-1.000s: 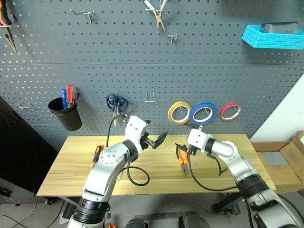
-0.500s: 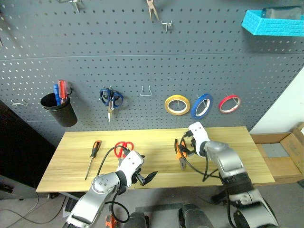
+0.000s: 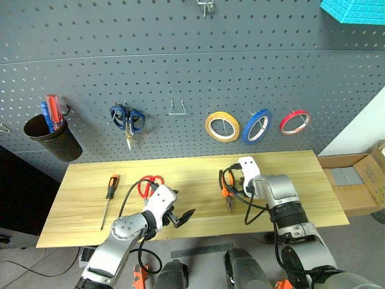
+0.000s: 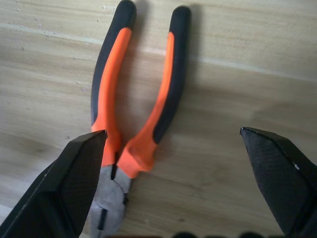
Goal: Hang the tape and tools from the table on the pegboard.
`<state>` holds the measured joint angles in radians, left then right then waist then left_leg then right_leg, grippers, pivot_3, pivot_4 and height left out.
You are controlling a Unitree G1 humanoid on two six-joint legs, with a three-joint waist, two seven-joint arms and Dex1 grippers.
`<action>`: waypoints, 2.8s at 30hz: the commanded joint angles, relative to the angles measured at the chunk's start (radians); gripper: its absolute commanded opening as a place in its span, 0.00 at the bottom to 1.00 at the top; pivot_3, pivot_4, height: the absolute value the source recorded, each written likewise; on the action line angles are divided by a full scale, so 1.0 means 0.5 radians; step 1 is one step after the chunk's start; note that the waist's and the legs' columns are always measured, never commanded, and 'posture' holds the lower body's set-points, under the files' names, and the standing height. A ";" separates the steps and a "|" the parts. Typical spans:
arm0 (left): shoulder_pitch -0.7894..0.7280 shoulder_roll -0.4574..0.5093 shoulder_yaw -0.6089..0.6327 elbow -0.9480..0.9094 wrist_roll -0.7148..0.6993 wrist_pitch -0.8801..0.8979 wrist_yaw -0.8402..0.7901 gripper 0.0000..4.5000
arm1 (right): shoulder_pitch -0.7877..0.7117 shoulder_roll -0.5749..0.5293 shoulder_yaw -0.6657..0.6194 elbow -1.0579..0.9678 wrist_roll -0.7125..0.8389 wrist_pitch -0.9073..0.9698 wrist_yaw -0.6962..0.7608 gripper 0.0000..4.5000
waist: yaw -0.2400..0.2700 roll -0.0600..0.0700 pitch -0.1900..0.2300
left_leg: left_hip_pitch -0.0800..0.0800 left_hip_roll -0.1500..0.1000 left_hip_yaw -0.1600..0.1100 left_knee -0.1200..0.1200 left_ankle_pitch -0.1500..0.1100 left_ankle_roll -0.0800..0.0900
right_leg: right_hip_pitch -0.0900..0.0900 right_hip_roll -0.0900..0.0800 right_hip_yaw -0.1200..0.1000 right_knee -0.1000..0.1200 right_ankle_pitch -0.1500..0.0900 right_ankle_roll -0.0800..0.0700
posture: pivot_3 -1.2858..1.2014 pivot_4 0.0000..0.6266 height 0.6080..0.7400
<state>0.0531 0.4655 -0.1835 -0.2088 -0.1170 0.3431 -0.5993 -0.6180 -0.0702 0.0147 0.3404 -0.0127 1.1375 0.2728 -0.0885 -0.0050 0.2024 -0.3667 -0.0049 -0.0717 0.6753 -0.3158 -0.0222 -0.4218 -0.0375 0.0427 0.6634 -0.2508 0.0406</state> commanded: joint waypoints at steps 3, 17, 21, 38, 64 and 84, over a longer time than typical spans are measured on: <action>0.051 -0.017 0.048 -0.126 -0.020 0.003 0.031 1.00 | -0.137 0.114 -0.111 0.069 0.109 0.081 -0.089 1.00 | 0.002 -0.002 0.024 | 0.003 -0.001 0.000 0.001 0.000 0.000 | 0.002 0.001 -0.001 0.001 0.001 0.002 | 0.50 0.40 1.00; 0.121 -0.025 0.100 -0.204 -0.020 0.040 0.081 1.00 | -0.307 0.147 -0.014 0.441 0.116 -0.190 -0.182 1.00 | 0.010 -0.002 0.045 | 0.001 -0.001 -0.001 0.000 0.000 0.000 | 0.002 0.001 -0.002 -0.002 0.001 0.003 | 0.52 0.41 1.00; 0.154 -0.017 0.118 -0.243 -0.028 0.060 0.094 1.00 | -0.322 0.145 0.063 0.588 0.077 -0.342 -0.187 1.00 | 0.007 -0.002 0.047 | 0.004 -0.001 -0.001 0.000 0.000 0.000 | 0.003 0.001 -0.002 -0.001 0.001 0.003 | 0.52 0.41 1.00; 0.201 -0.026 0.116 -0.312 -0.048 0.097 0.064 1.00 | -0.348 0.149 0.073 0.837 0.064 -0.545 -0.210 0.63 | 0.009 -0.003 0.050 | 0.003 0.000 -0.002 -0.001 0.000 0.000 | 0.003 0.001 -0.002 -0.002 0.001 0.003 | 0.52 0.41 1.00; 0.609 -0.188 0.431 -1.313 -0.725 0.628 0.364 1.00 | -0.077 0.104 0.340 -1.228 0.369 -1.252 0.437 0.63 | 0.069 -0.020 0.025 | -0.015 -0.002 -0.010 -0.024 0.009 -0.026 | -0.009 -0.003 -0.006 -0.028 -0.001 0.009 | 0.52 0.23 1.00; -0.409 -0.221 0.444 -0.696 -0.660 0.665 0.557 1.00 | -0.746 0.272 0.265 0.054 -0.104 -2.703 -0.200 0.63 | 0.111 -0.033 0.010 | -0.031 -0.006 0.001 -0.020 0.015 -0.036 | -0.036 -0.001 -0.004 -0.004 0.002 0.011 | 0.54 0.28 1.00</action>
<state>-0.1441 0.3525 0.0427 -0.5449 -0.4573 0.6923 -0.3170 -0.9688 0.0591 0.1427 0.3751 -0.0598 -0.1799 0.1805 -0.0328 -0.0216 0.2074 -0.3823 -0.0073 -0.0704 0.6652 -0.3085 -0.0400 -0.4409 -0.0383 0.0410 0.6624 -0.2500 0.0460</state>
